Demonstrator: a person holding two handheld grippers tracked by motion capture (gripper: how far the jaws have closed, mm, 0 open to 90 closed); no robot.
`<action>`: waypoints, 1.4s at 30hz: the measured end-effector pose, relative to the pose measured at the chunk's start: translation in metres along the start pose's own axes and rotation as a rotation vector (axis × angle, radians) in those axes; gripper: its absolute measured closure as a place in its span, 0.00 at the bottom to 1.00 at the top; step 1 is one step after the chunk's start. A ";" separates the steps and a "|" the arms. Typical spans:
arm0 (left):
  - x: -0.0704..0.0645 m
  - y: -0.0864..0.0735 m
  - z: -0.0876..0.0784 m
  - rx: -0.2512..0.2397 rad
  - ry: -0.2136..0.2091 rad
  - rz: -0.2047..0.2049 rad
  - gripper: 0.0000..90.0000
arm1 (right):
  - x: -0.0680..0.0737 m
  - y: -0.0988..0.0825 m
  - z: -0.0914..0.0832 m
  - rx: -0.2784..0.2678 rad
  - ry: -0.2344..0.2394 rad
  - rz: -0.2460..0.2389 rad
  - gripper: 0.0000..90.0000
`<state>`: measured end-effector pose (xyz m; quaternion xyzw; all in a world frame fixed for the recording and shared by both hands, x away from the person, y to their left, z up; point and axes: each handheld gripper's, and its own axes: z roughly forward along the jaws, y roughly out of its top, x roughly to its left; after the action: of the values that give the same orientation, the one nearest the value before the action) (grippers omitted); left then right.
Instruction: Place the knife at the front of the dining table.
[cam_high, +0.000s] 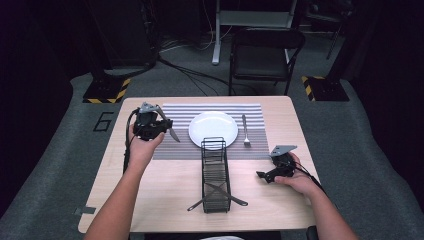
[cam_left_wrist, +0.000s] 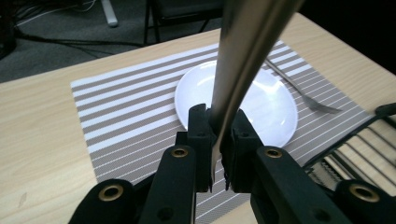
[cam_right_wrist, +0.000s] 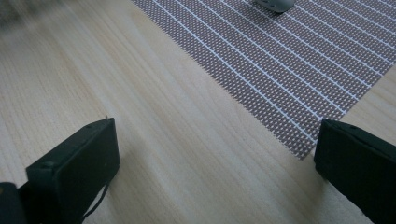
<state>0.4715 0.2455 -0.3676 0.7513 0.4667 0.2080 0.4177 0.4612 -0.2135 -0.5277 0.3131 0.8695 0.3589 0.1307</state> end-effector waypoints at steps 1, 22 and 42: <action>0.002 -0.002 0.001 0.007 0.004 -0.009 0.92 | 0.000 0.000 0.000 0.001 0.000 0.002 0.00; 0.015 -0.028 0.032 0.081 0.029 -0.052 0.92 | -0.001 0.000 0.000 -0.002 0.000 -0.007 0.00; 0.024 -0.012 0.070 0.029 0.037 -0.087 0.91 | -0.001 0.000 0.000 -0.002 0.000 -0.007 0.00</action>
<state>0.5259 0.2385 -0.4194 0.7322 0.5097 0.1965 0.4067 0.4617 -0.2137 -0.5278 0.3098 0.8702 0.3594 0.1325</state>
